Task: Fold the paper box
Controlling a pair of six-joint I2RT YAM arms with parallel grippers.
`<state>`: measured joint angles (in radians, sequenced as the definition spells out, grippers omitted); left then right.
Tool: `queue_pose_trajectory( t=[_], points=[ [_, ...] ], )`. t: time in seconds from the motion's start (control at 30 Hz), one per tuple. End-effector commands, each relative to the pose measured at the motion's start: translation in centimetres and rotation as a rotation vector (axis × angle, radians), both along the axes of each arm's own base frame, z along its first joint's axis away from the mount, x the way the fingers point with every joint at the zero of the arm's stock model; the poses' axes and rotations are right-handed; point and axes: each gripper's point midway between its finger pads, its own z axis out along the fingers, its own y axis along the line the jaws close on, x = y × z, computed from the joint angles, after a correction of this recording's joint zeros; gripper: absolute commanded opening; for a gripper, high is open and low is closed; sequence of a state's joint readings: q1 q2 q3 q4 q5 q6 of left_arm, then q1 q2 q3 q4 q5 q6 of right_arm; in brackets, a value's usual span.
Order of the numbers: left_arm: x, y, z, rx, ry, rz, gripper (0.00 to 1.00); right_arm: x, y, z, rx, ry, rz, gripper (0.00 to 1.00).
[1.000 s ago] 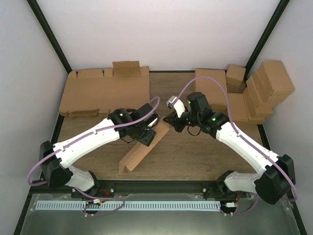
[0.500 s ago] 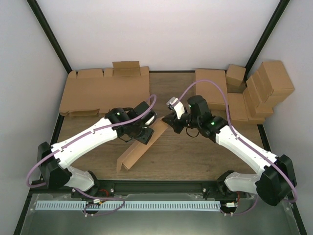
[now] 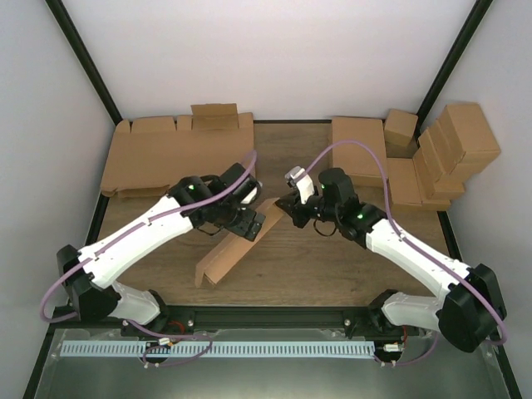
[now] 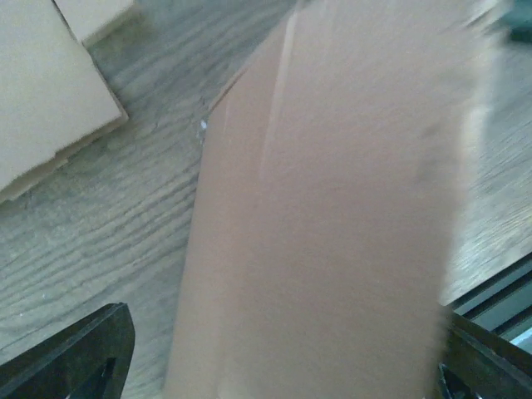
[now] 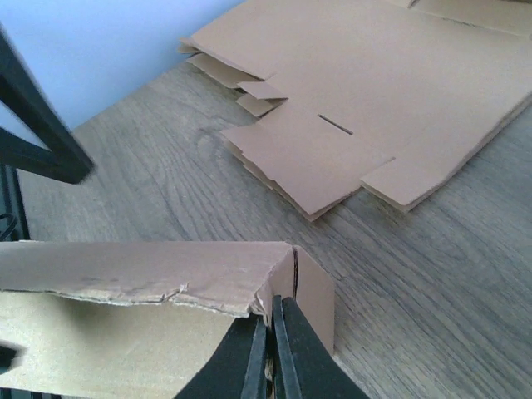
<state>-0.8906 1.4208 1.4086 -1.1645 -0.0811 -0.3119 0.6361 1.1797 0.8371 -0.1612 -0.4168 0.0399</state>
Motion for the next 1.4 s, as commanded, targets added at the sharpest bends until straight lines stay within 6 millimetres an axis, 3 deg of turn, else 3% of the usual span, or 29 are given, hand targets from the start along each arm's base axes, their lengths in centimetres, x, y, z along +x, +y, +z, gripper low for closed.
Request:
queue_pose_trajectory(
  t=[0.0,0.17,0.4,0.57,0.9,1.07,1.2,1.27,1.37],
  points=[
    [-0.3,-0.5,7.0,-0.177,-0.090,0.013,0.94,0.8,-1.2,-1.7,-0.099,0.129,-0.129,0.04],
    [-0.5,1.1,11.1,-0.261,-0.167,0.085,0.96,2.4,-3.1,-0.2,-0.140,0.132,-0.288,0.02],
    [0.3,3.1,12.2,-0.280,-0.206,0.193,0.98,2.8,-6.2,2.2,-0.215,0.113,-0.436,0.02],
    [1.8,5.4,12.1,-0.273,-0.223,0.273,0.96,2.4,-7.5,3.9,-0.243,0.090,-0.464,0.04],
    [2.1,6.7,9.4,-0.293,-0.231,0.307,0.91,3.3,-11.0,2.2,-0.300,0.133,-0.681,0.06],
    [2.4,7.4,8.9,-0.283,-0.268,0.330,0.89,3.9,-11.3,2.1,-0.291,0.151,-0.697,0.06],
    [2.1,7.1,8.1,-0.313,-0.273,0.305,0.89,4.0,-11.1,2.2,-0.272,0.153,-0.694,0.06],
    [1.7,6.1,7.9,-0.359,-0.259,0.258,0.93,4.2,-11.2,2.1,-0.270,0.156,-0.695,0.06],
    [1.1,4.9,7.9,-0.422,-0.237,0.205,0.93,4.5,-11.2,1.8,-0.275,0.161,-0.702,0.06]
  ],
)
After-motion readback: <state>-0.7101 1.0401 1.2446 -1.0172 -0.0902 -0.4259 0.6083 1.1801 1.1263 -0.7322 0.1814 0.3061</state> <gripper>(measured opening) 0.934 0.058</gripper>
